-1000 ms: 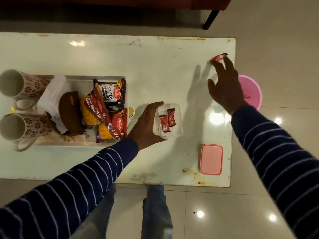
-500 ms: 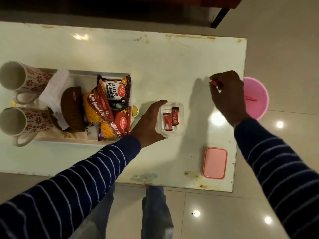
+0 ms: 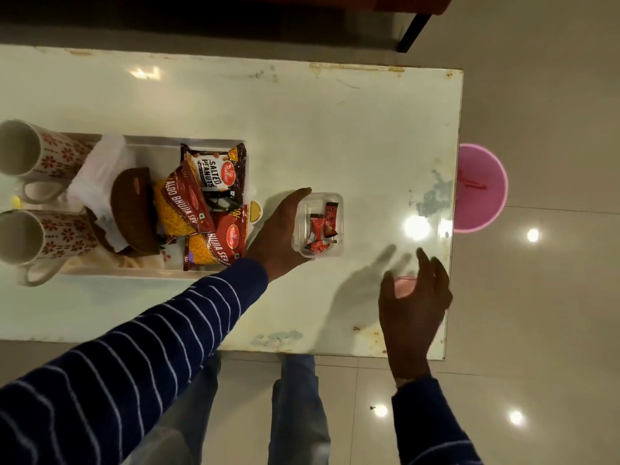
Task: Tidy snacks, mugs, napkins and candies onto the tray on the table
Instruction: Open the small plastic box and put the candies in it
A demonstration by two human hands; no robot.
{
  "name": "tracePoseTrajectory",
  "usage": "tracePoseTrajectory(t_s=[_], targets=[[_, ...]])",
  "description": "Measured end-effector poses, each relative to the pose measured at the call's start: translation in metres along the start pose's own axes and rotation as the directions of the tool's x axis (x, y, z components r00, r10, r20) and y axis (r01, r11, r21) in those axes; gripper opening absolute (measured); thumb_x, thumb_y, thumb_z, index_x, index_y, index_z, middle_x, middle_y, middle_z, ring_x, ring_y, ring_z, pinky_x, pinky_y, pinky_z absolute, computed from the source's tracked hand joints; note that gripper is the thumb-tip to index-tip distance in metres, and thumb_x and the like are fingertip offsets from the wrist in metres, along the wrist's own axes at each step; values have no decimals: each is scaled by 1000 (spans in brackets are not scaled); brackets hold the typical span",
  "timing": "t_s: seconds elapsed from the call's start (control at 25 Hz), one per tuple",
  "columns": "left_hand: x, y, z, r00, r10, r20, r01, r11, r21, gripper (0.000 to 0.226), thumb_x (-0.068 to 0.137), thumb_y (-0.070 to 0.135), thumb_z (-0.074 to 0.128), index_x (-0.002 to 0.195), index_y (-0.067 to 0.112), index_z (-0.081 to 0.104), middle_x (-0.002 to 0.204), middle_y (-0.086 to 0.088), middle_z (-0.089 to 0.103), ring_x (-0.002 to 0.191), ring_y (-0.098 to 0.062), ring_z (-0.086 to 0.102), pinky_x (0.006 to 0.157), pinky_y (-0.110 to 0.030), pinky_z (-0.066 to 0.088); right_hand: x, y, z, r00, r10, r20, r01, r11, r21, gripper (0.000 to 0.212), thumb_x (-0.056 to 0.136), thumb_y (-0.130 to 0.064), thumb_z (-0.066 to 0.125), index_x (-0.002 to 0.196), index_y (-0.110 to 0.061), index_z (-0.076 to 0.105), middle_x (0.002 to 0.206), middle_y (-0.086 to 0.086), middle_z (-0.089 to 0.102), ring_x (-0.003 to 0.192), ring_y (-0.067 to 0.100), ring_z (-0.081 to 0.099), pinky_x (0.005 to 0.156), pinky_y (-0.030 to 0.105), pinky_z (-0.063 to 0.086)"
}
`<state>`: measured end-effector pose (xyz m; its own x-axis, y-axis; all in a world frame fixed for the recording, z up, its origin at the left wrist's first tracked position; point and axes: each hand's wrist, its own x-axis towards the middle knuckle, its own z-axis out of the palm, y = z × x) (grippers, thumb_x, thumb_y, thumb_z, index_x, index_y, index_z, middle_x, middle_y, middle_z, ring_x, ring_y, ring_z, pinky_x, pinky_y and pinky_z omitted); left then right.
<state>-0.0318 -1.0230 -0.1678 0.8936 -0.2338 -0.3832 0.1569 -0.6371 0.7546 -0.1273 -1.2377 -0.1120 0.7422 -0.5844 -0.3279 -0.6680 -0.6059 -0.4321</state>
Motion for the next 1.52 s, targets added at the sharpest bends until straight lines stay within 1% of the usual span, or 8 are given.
tracePoseTrajectory(t_s=[0.12,0.32,0.48,0.6,0.96,1.2,1.32,1.52], targets=[[1,1,1,1000,-17,11,17,1000,-25,119,58,18,94,150,34,20,153,5,32,130,2,30,95,2,27,-12,32,-3,972,209,108,-184,962,-204,96,76,-55,76,152,-25,26,156,17,29,136,46,35,103,59,43],[2,1,1,999,-32,26,33,999,-38,120,56,16,95,150,33,21,142,19,31,125,8,29,89,8,29,-9,26,-3,978,129,163,-113,988,-105,85,76,-38,80,148,-26,37,140,13,46,124,38,44,94,40,43],[1,3,1,999,-36,22,37,998,-56,119,57,16,94,149,36,21,149,12,33,130,-1,35,100,-9,37,-3,-13,-14,974,52,222,-155,866,476,49,84,-31,57,133,-38,55,123,-8,66,112,14,62,88,40,56],[1,7,-1,999,-24,25,26,998,-62,117,58,19,94,148,37,21,151,4,37,133,-12,40,103,-26,43,4,-46,-11,954,-106,282,-80,813,576,25,92,-31,56,112,-45,61,105,-20,69,97,-4,64,84,35,58],[1,22,-12,990,-35,134,52,991,-122,120,64,11,91,153,26,14,150,-6,38,132,-22,45,98,-34,53,30,-71,53,921,-293,259,192,916,352,71,95,-34,64,154,-16,29,133,5,42,115,16,51,91,31,49],[2,21,-26,939,-38,341,78,991,-106,121,72,-4,78,154,28,-6,149,-7,36,119,-15,48,75,-9,50,33,-74,67,885,-388,256,339,916,217,65,100,-47,46,156,-28,17,129,-1,36,112,19,53,80,29,49],[2,25,-28,962,-113,249,201,910,-364,81,84,-5,63,149,26,28,146,0,46,133,-17,45,99,-23,45,32,-74,67,886,-403,229,371,913,168,61,102,-48,39,155,-30,16,125,-2,39,101,20,59,69,32,53],[-4,32,-4,953,-263,-152,175,884,-434,39,101,25,53,139,16,54,133,-1,62,119,-15,58,88,-11,48,26,-80,68,900,-394,188,384,919,90,54,104,-47,32,153,-34,14,122,-1,44,91,23,64,63,44,59]])
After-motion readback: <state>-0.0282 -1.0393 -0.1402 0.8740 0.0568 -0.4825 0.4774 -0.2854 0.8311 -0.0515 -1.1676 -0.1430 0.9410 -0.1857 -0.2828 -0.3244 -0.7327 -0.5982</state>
